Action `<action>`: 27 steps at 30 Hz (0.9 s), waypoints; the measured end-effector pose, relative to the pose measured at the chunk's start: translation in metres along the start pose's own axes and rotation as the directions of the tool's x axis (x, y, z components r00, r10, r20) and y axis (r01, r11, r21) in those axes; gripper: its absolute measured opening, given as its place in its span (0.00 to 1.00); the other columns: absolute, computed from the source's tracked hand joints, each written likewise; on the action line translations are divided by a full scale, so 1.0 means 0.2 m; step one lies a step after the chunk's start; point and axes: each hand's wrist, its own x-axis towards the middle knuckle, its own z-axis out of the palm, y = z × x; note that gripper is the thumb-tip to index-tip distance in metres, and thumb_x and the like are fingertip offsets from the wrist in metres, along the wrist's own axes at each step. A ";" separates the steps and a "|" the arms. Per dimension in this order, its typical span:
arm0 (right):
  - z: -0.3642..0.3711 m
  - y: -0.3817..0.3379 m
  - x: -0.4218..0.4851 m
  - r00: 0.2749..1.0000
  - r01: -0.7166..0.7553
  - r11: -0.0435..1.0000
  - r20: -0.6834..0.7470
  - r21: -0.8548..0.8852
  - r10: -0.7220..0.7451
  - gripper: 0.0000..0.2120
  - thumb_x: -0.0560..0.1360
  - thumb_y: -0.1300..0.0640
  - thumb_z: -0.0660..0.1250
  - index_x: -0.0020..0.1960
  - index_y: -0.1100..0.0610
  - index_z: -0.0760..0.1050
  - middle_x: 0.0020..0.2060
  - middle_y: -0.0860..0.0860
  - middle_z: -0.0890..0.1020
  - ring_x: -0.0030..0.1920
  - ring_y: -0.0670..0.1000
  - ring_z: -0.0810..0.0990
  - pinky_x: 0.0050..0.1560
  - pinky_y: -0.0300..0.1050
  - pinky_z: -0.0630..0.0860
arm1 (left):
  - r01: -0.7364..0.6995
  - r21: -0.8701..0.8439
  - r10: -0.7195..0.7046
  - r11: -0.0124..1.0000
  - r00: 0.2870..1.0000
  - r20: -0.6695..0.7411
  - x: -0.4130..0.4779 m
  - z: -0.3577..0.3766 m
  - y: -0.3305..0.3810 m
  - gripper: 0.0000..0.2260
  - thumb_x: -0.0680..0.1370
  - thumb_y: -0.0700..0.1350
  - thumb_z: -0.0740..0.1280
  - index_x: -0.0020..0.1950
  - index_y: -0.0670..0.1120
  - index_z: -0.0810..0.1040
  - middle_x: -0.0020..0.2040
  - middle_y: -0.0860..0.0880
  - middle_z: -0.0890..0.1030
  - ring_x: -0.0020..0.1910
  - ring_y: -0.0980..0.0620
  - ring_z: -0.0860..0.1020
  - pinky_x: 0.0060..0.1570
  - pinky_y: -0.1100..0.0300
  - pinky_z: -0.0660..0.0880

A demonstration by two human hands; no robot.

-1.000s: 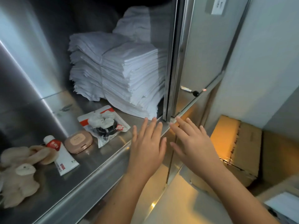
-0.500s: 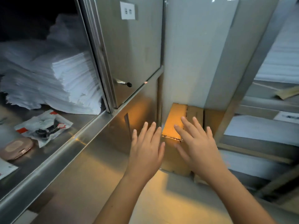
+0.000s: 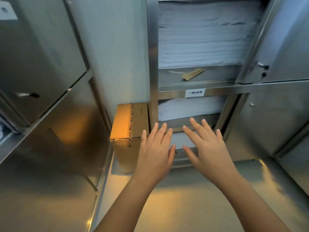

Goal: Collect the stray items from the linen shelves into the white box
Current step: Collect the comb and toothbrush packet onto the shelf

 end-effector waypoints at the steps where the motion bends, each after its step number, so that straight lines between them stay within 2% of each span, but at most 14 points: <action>1: -0.02 0.04 -0.02 1.000 -0.020 1.000 -0.009 -0.011 0.020 0.26 0.63 0.60 0.78 0.59 0.62 0.78 0.61 0.62 0.76 0.61 0.69 0.72 0.51 0.74 0.68 | -0.019 -0.015 0.019 1.000 1.000 0.009 0.02 0.02 0.05 0.19 0.72 0.43 0.72 0.61 0.39 0.77 0.63 0.41 0.77 0.64 0.39 0.72 0.59 0.35 0.66; 7: -0.13 0.27 -0.14 0.991 -0.131 0.990 -0.044 -0.055 0.129 0.25 0.64 0.59 0.77 0.60 0.61 0.77 0.63 0.61 0.75 0.63 0.68 0.72 0.52 0.72 0.68 | -0.096 -0.106 0.100 0.990 0.994 0.033 0.10 0.10 0.30 0.19 0.73 0.42 0.70 0.62 0.39 0.76 0.63 0.40 0.76 0.65 0.38 0.71 0.60 0.34 0.64; 12: -0.15 0.36 -0.19 0.982 -0.190 0.980 -0.034 -0.053 0.188 0.25 0.68 0.58 0.74 0.63 0.60 0.75 0.65 0.59 0.73 0.66 0.66 0.68 0.58 0.70 0.66 | -0.125 -0.143 0.136 0.982 0.988 0.073 0.13 0.16 0.37 0.18 0.74 0.42 0.69 0.63 0.39 0.75 0.65 0.40 0.75 0.67 0.38 0.69 0.62 0.35 0.62; 21: -0.03 0.47 -0.09 0.961 -0.277 0.961 -0.028 -0.024 0.276 0.23 0.68 0.60 0.75 0.62 0.61 0.76 0.64 0.59 0.74 0.65 0.66 0.70 0.57 0.70 0.67 | -0.191 -0.160 0.207 0.969 0.974 0.093 0.28 0.35 0.34 0.19 0.70 0.40 0.73 0.60 0.38 0.78 0.61 0.40 0.77 0.63 0.38 0.73 0.57 0.34 0.67; 27: 0.10 0.59 0.18 0.953 -0.301 0.951 -0.012 -0.071 0.301 0.25 0.66 0.61 0.76 0.62 0.61 0.76 0.63 0.59 0.75 0.64 0.66 0.71 0.56 0.70 0.68 | -0.201 -0.209 0.224 0.957 0.970 0.095 0.56 0.54 0.22 0.19 0.72 0.40 0.72 0.61 0.39 0.76 0.63 0.40 0.76 0.65 0.39 0.71 0.59 0.35 0.66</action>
